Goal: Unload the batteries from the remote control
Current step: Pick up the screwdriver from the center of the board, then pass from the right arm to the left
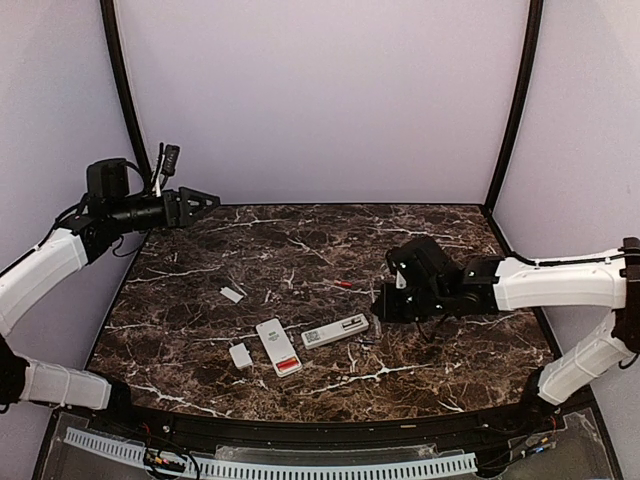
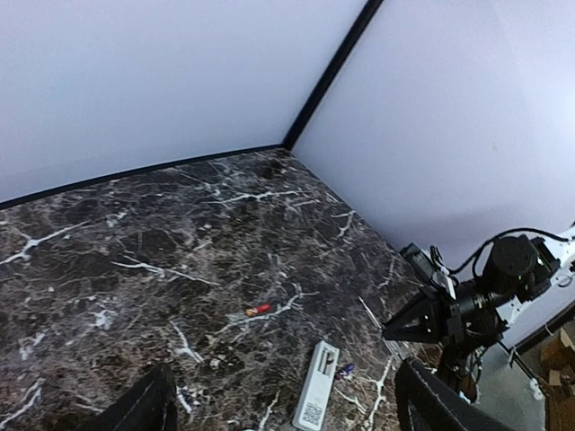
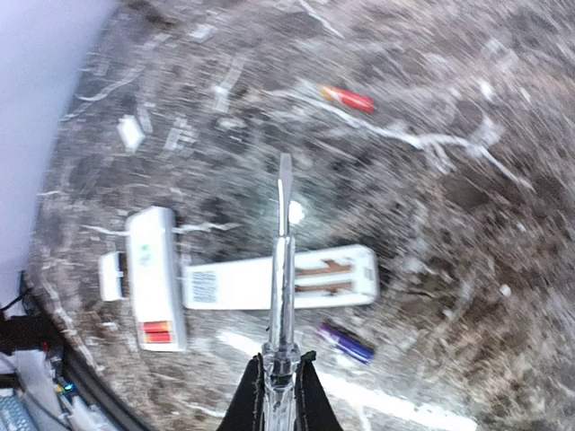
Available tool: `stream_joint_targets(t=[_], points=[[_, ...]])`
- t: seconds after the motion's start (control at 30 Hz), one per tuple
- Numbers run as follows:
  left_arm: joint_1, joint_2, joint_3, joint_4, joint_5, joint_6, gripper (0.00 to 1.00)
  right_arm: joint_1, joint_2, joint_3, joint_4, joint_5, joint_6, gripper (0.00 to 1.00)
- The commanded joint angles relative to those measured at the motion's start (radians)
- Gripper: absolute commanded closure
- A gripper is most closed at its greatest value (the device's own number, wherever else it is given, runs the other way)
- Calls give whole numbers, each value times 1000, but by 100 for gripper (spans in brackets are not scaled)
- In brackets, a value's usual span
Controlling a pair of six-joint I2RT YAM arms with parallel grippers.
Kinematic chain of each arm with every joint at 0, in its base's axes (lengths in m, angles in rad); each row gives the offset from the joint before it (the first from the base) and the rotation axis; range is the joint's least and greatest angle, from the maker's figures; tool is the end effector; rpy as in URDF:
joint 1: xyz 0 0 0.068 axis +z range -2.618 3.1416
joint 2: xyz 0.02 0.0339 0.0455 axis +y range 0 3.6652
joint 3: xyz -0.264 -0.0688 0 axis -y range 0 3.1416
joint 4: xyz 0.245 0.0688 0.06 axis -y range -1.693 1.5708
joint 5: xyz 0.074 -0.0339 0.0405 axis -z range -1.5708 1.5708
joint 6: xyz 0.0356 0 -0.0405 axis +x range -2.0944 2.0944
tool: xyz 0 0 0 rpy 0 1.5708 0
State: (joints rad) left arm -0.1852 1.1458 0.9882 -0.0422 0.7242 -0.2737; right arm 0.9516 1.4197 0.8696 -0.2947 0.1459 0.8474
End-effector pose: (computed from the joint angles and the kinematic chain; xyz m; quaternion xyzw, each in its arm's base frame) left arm 0.2524 -0.0713 0.3548 0.1920 0.7331 -0.4017 0.5141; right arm 0.1743 0.2356 0.2159 -0.0227 0.9324 0.2349 0.2736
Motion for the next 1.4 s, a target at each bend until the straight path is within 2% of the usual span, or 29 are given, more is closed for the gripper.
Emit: stream_joint_targets(t=[0.0, 0.07, 0.2, 0.3, 0.5, 0.7, 0.93, 1.1, 1.37], points=[[-98, 30, 1, 38, 174, 19, 17, -42, -83, 13, 287, -324, -248, 100], [-165, 33, -9, 74, 208, 24, 17, -57, -79, 59, 320, -455, -276, 100], [-213, 61, -22, 139, 302, -27, 17, -54, -30, 173, 287, -649, -308, 100], [-228, 89, -24, 189, 371, -78, 17, -29, -15, 233, 245, -663, -339, 100], [-291, 88, -37, 223, 396, -83, 17, -19, 47, 251, 412, -890, -258, 100], [-343, 75, -64, 285, 412, -99, 17, 18, 128, 342, 360, -980, -271, 100], [-378, 79, -59, 293, 462, -101, 39, 30, 159, 356, 403, -1013, -249, 100], [-382, 74, -57, 297, 472, -105, 58, 30, 162, 346, 433, -1020, -231, 100], [-384, 71, -59, 334, 496, -140, 72, 30, 163, 334, 474, -1023, -210, 100]])
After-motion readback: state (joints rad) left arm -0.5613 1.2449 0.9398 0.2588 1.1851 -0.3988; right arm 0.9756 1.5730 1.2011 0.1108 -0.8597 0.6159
